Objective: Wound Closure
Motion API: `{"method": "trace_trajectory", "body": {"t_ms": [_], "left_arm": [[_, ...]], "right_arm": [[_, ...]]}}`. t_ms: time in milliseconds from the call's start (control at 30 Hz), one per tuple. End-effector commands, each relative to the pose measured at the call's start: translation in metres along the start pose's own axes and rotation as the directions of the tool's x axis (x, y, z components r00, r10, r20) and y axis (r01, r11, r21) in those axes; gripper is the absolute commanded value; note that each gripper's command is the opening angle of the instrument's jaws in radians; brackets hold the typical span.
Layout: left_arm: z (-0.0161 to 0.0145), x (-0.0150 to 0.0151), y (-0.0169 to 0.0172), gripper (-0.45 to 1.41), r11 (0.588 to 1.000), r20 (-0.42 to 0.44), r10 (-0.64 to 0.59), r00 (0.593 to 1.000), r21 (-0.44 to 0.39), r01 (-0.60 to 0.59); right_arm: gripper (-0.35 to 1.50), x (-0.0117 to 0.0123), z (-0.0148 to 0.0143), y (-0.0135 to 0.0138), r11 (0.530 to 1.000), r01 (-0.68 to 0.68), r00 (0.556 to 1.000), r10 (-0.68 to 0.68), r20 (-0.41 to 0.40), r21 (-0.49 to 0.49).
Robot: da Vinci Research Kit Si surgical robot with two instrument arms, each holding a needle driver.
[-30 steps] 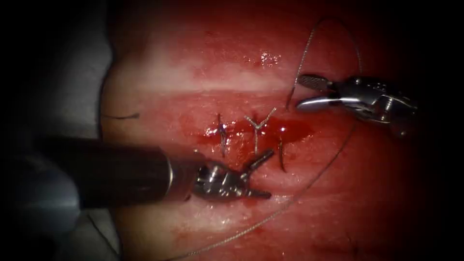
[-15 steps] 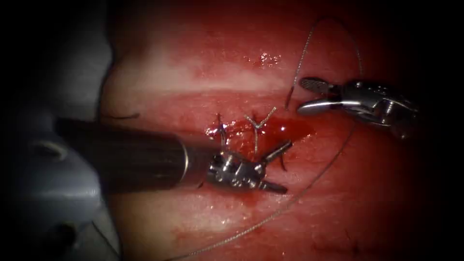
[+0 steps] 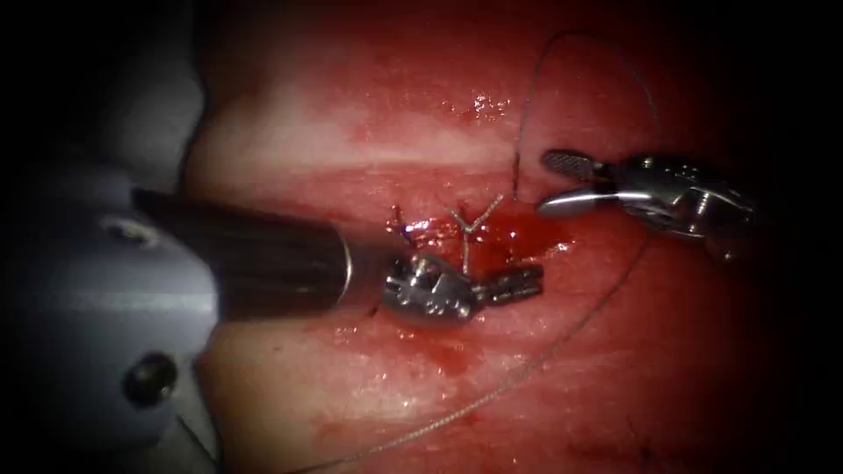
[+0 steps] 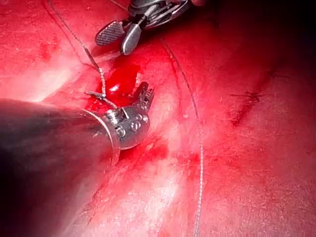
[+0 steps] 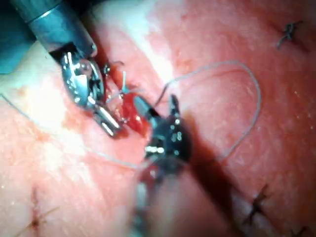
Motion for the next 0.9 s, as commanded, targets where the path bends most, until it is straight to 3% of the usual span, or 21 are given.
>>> {"method": "trace_trajectory", "body": {"t_ms": [33, 200, 333, 367, 400, 433, 467, 533, 567, 633, 700, 733, 800, 900], "left_arm": [[0.0004, 0.0, 0.0009, -0.45, 1.0, -0.004, -0.004, 1.0, -0.005, 0.004], [-0.0002, 0.0009, 0.0003, -0.45, 0.989, -0.011, -0.147, 0.989, -0.018, 0.147], [-0.0004, 0.0031, 0.0005, -0.45, 0.934, -0.009, -0.357, 0.934, -0.031, 0.356], [-0.0003, 0.0043, 0.0007, -0.45, 0.878, -0.011, -0.478, 0.879, -0.046, 0.477], [-0.0004, 0.0048, 0.0008, -0.45, 0.847, -0.01, -0.53, 0.848, -0.062, 0.528], [-0.0004, 0.0048, 0.0008, -0.45, 0.847, -0.01, -0.53, 0.848, -0.062, 0.528], [-0.0005, 0.0059, 0.0008, -0.45, 0.76, 0.001, -0.645, 0.764, -0.105, 0.641], [-0.0007, 0.0066, 0.0005, -0.45, 0.701, 0.015, -0.705, 0.709, -0.134, 0.7], [-0.0009, 0.0071, 0.0002, -0.45, 0.631, 0.026, -0.766, 0.642, -0.159, 0.76], [-0.0012, 0.0074, -0.0001, -0.45, 0.575, 0.041, -0.806, 0.59, -0.179, 0.798], [-0.0019, 0.0074, -0.0002, -0.45, 0.488, 0.065, -0.858, 0.51, -0.205, 0.848], [-0.0019, 0.0074, -0.0002, -0.45, 0.488, 0.065, -0.858, 0.51, -0.205, 0.848], [-0.0028, 0.0075, 0.0003, -0.45, 0.45, 0.082, -0.874, 0.479, -0.236, 0.861], [-0.0039, 0.0079, 0.0006, -0.45, 0.451, 0.085, -0.871, 0.485, -0.258, 0.855]], "right_arm": [[0.79, -0.0009, 0.0005, -0.0004, 1.0, -0.003, 1.0, 0.003, 0.002, 0.0], [0.79, -0.0011, 0.0003, -0.0005, 1.0, -0.002, 1.0, 0.002, 0.002, -0.001], [0.79, -0.0015, 0.0, -0.0009, 1.0, 0.007, 1.0, -0.007, 0.003, 0.003], [0.79, -0.0018, -0.0003, -0.0011, 1.0, 0.009, 1.0, -0.009, 0.004, 0.005], [0.78, -0.0019, -0.0004, -0.0012, 1.0, 0.01, 1.0, -0.01, 0.004, 0.007], [0.78, -0.0019, -0.0004, -0.0012, 1.0, 0.01, 1.0, -0.01, 0.004, 0.007], [0.78, -0.0022, -0.0006, -0.0013, 1.0, 0.012, 1.0, -0.012, 0.004, 0.003], [0.78, -0.0025, -0.0009, -0.0014, 1.0, 0.014, 1.0, -0.014, 0.005, 0.005], [0.78, -0.0027, -0.001, -0.0015, 1.0, 0.015, 1.0, -0.015, 0.005, 0.004], [0.78, -0.0029, -0.0012, -0.0016, 1.0, 0.011, 1.0, -0.011, 0.005, 0.006], [0.78, -0.0032, -0.0016, -0.0019, 1.0, 0.007, 1.0, -0.007, 0.006, 0.01], [0.78, -0.0032, -0.0016, -0.0019, 1.0, 0.007, 1.0, -0.007, 0.006, 0.01], [0.76, -0.0035, -0.002, -0.0023, 1.0, -0.01, 1.0, 0.009, 0.007, 0.015], [0.76, -0.0039, -0.0025, -0.0029, 0.999, -0.038, 0.999, 0.038, 0.006, 0.022]]}}
